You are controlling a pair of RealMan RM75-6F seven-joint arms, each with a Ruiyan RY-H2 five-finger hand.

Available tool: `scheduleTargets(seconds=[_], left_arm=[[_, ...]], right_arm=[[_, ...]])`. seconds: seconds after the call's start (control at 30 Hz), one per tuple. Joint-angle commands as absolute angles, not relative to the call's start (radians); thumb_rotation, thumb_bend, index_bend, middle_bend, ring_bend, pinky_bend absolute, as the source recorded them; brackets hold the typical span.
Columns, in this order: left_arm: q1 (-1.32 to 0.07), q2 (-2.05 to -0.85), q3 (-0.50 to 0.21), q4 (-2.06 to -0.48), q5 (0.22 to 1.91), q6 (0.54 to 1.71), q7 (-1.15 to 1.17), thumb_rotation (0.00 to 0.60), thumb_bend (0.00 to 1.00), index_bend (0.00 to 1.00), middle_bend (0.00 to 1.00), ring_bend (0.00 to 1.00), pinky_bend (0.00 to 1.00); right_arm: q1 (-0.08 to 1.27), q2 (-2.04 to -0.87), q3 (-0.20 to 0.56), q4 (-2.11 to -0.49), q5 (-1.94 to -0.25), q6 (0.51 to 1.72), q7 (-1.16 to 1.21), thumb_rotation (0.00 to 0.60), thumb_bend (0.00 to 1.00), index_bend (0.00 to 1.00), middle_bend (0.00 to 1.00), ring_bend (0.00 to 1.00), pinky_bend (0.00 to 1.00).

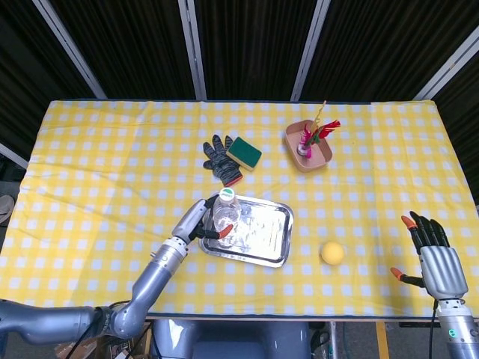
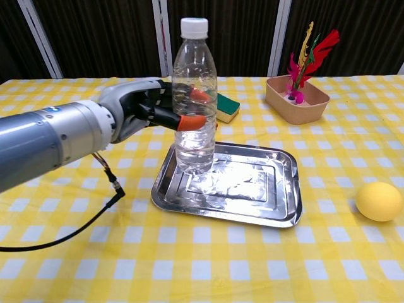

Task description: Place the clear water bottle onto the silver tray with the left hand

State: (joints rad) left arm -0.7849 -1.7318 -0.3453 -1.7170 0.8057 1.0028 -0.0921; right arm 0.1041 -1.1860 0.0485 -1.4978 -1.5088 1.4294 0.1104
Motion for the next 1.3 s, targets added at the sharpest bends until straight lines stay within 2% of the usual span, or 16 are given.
scheduleTargets(seconds=[0.03,0.3,0.77,0.97,1.1,1.17,1.23,1.3], left_arm=[[-0.825,-1.798,-0.368,-1.661,0.768,1.029,-0.052,0.600,0.46,0.43,0.47,0.27,0.19],[-0.828,-1.863,-0.385,-1.562,0.787,0.967,-0.129,0.600,0.46,0.44,0.47,0.27,0.19],[-0.808,-1.873,-0.365,-1.476,0.878,0.894,-0.199,0.600,0.48,0.44,0.46,0.24,0.19],[-0.796,-1.875,-0.347,-1.458,0.911,0.888,-0.209,0.600,0.44,0.44,0.45,0.23,0.19],[-0.785,-1.871,-0.334,-1.455,0.935,0.878,-0.222,0.600,0.38,0.40,0.35,0.17,0.15],[-0.781,-1.862,-0.327,-1.460,0.945,0.863,-0.231,0.600,0.34,0.33,0.27,0.10,0.09],[-0.778,-1.848,-0.322,-1.466,0.957,0.844,-0.241,0.600,0.28,0.28,0.21,0.06,0.05],[-0.777,-1.834,-0.320,-1.471,0.965,0.824,-0.252,0.600,0.18,0.24,0.15,0.01,0.02]], right_arm=[[0.105,-1.186,0.046,-1.497,-1.511,1.427,0.116,0.600,0.05,0.08,0.00,0.00,0.00],[0.109,-1.187,0.049,-1.487,-1.500,1.413,0.127,0.600,0.05,0.08,0.00,0.00,0.00],[0.112,-1.194,0.048,-1.483,-1.497,1.407,0.120,0.600,0.05,0.08,0.00,0.00,0.00],[0.112,-1.195,0.049,-1.480,-1.495,1.407,0.123,0.600,0.05,0.08,0.00,0.00,0.00],[0.112,-1.194,0.048,-1.482,-1.497,1.408,0.123,0.600,0.05,0.08,0.00,0.00,0.00],[0.112,-1.194,0.048,-1.483,-1.495,1.408,0.118,0.600,0.05,0.08,0.00,0.00,0.00],[0.112,-1.194,0.048,-1.484,-1.496,1.409,0.118,0.600,0.05,0.08,0.00,0.00,0.00],[0.111,-1.194,0.048,-1.485,-1.496,1.411,0.118,0.600,0.05,0.08,0.00,0.00,0.00]])
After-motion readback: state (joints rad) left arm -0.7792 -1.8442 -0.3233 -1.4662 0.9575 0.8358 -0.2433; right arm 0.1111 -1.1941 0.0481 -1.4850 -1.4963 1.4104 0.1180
